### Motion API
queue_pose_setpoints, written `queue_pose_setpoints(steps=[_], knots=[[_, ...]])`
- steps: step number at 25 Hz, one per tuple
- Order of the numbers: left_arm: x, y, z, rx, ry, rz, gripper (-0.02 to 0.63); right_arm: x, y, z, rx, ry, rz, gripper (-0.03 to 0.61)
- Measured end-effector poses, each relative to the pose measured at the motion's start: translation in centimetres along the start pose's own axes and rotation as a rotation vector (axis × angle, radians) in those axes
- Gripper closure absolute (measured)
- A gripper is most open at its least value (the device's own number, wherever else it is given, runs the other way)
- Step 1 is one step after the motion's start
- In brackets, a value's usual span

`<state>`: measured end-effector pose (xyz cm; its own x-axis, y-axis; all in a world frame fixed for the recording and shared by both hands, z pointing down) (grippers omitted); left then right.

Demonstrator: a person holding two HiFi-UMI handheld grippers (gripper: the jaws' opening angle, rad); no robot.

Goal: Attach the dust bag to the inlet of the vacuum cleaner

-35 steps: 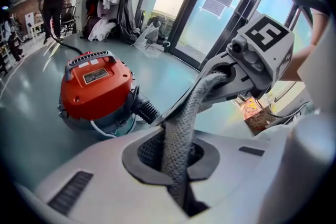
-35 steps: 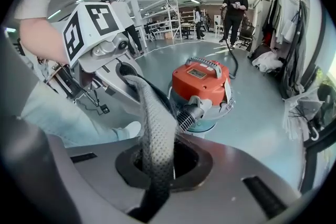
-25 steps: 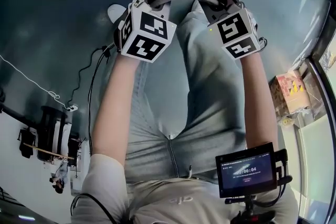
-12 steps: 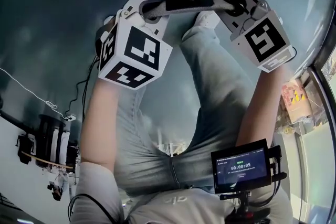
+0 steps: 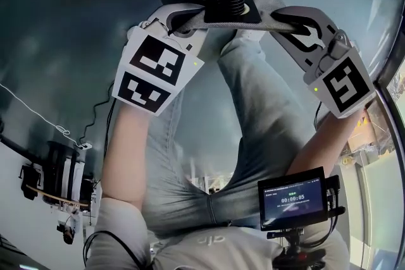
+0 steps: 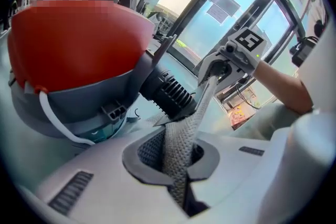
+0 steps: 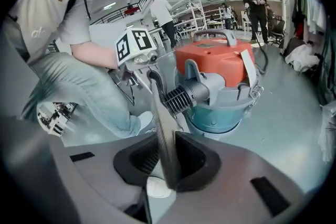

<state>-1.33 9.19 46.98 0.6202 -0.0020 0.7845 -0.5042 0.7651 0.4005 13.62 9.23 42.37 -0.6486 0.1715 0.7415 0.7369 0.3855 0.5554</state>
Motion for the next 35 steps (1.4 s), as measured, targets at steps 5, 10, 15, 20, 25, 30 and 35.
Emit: queue_pose_setpoints(steps=[5, 10, 15, 20, 25, 30, 35], knots=[[0.1, 0.4, 0.1, -0.063, 0.023, -0.006, 0.598, -3.6, -0.1, 1.4, 0.055, -0.071, -0.043, 0.528], [0.2, 0.7, 0.6, -0.147, 0.035, -0.023, 0.598, -5.3, -2.2, 0.8, 0.062, -0.02, -0.198, 0.528], [0.3, 0.8, 0.6, -0.238, 0.051, -0.032, 0.598, -1.6, -3.5, 1.9, -0.007, -0.076, -0.106, 0.528], [0.3, 0.6, 0.4, -0.27, 0.052, -0.044, 0.598, 0.0, -3.6, 2.8, 0.005, -0.078, -0.006, 0.395], [0.2, 0.4, 0.7, -0.254, 0.043, -0.041, 0.598, 2.9, -2.9, 0.5, -0.129, 0.07, 0.172, 0.432], [-0.4, 0.8, -0.5, 0.007, -0.035, -0.077, 0.597, 2.5, -3.2, -0.4, -0.144, 0.101, 0.136, 0.538], [-2.6, 0.2, -0.7, 0.19, -0.081, -0.153, 0.575, 2.4, -3.3, -0.7, -0.151, 0.094, 0.113, 0.538]])
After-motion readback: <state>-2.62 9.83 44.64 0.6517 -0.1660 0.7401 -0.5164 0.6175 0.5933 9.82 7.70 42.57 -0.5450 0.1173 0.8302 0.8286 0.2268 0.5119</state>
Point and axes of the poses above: the fingertips, and each gripper's own axes: x forward along the fingers, z to its left, y out of its underside, the point moved 5 cm from there along -x, backward along the fingers, and after that the axes turned 4 degrees about -y, right-handed, at the moved point
